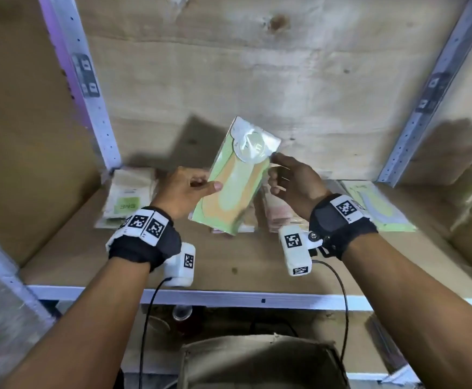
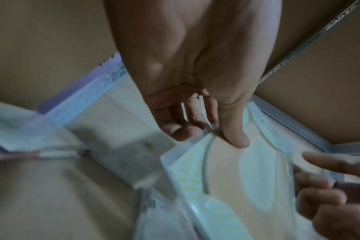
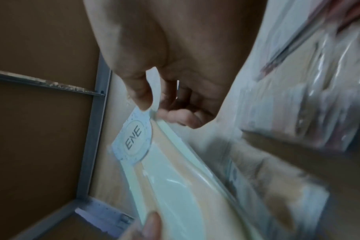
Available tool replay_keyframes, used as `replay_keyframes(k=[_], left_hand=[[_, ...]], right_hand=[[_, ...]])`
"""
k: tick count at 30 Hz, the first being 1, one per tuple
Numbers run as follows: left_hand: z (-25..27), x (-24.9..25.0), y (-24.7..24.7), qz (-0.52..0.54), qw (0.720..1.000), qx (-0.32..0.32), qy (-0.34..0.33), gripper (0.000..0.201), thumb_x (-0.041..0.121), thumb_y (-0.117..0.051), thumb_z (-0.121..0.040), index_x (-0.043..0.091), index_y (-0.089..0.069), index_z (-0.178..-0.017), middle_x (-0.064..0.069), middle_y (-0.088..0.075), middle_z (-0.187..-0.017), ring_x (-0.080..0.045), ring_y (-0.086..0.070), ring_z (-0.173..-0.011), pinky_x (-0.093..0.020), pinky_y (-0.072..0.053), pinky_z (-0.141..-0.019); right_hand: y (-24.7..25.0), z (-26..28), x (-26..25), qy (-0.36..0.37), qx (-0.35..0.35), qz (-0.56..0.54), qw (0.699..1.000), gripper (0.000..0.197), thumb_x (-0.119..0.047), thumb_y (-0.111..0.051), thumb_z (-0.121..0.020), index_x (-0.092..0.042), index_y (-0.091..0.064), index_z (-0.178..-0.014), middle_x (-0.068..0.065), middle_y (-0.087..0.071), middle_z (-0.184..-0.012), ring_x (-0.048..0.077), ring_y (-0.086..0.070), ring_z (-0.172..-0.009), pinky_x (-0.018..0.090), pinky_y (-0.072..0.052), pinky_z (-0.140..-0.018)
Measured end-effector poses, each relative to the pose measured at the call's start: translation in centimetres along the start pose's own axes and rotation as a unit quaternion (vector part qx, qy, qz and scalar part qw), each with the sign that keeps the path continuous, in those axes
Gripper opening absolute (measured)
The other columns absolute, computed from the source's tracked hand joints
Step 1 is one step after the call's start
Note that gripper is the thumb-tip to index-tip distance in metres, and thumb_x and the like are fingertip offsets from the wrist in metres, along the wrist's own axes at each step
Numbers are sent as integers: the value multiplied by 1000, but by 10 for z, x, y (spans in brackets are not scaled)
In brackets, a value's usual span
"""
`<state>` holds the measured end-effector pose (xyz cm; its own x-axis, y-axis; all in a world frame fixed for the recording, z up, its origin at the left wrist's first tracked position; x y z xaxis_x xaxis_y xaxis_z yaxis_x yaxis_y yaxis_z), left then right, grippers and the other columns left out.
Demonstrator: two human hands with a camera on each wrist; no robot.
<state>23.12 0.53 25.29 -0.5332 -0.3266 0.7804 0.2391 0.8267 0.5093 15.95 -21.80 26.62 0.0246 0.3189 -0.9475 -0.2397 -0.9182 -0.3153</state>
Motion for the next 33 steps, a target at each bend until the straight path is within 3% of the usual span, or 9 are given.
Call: replay_keyframes(k=[3, 7, 11, 15, 18, 22, 26, 29, 33], left_hand=[[-2, 7, -32, 64, 996, -45, 36, 24, 26, -73, -88, 5, -76, -99, 8, -75, -84, -4, -67, -75, -13, -49, -71], [-6, 11, -76, 178, 975, -63, 121, 24, 20, -72, -89, 1, -74, -103, -13, -72, -89, -16, -56, -67, -22, -48, -60], [-11, 6, -108, 206, 959, -89, 173, 26, 19, -77, -84, 2, -73, -103, -11, -73, -84, -9, -53, -46, -18, -45, -45], [-25, 1, -120, 212, 955, -83, 192, 40, 28, -77, -84, 5, -67, -115, -8, -73, -100, -15, -61, -63, -23, -50, -56], [-37, 0, -117, 238, 950, -22, 200, 45, 30, -73, -87, 7, -61, -123, -11, -71, -112, -16, -68, -74, -24, -55, -61], [-47, -3, -115, 283, 936, 30, 205, 43, 28, -70, -90, 5, -58, -124, -11, -70, -107, -8, -70, -61, -21, -55, -54], [-51, -12, -117, 230, 954, 24, 191, 33, 39, -73, -86, 12, -73, -105, -9, -75, -101, -21, -66, -82, -34, -51, -76], [-48, -12, -121, 188, 966, 1, 175, 41, 54, -74, -77, 17, -78, -93, -11, -77, -91, -23, -62, -76, -33, -46, -68], [-45, -13, -123, 161, 971, 2, 178, 39, 52, -73, -79, 15, -77, -94, -4, -78, -85, -20, -69, -75, -23, -48, -60]], right_hand=[[23, 13, 5, 34, 15, 144, 989, 17, -15, -72, -86, -7, -65, -99, 6, -47, -69, 16, -40, -59, 28, -35, -56], [47, 20, 22, 19, 0, 212, 977, 37, -12, -68, -90, 12, -56, -115, 37, -62, -104, 31, -60, -84, 47, -50, -76], [79, 20, 40, -16, 3, 160, 987, 40, -6, -63, -93, 11, -52, -127, 26, -64, -124, 40, -63, -113, 54, -49, -100], [100, 20, 43, -12, 4, 181, 983, 29, -8, -62, -94, 12, -61, -115, 34, -62, -118, 32, -59, -100, 59, -39, -108], [107, 20, 44, -17, -35, 217, 975, 20, -11, -65, -93, 0, -67, -108, 23, -68, -114, 30, -62, -104, 51, -41, -109], [116, 23, 44, -25, -46, 255, 966, 36, -14, -71, -89, 4, -57, -116, 14, -64, -102, 25, -61, -103, 39, -43, -103], [123, 32, 46, -32, -60, 226, 972, 16, -4, -67, -90, -9, -58, -102, 1, -65, -86, 14, -60, -89, 23, -46, -87], [128, 39, 47, -17, -52, 215, 975, 15, 3, -64, -90, -11, -62, -93, -9, -71, -77, 5, -65, -80, 14, -51, -79], [129, 49, 44, -7, -40, 245, 969, 13, -3, -67, -89, -12, -66, -98, 4, -73, -97, 12, -67, -91, 16, -52, -86]])
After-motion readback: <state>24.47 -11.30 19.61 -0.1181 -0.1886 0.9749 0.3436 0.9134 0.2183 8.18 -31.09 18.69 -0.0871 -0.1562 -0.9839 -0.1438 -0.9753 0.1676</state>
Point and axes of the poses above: each hand's wrist, its own z-axis away from the middle knuckle, its own y-axis out of the back of the hand, x = y × z, the point moved 4 cm from there along -z, towards the middle knuckle
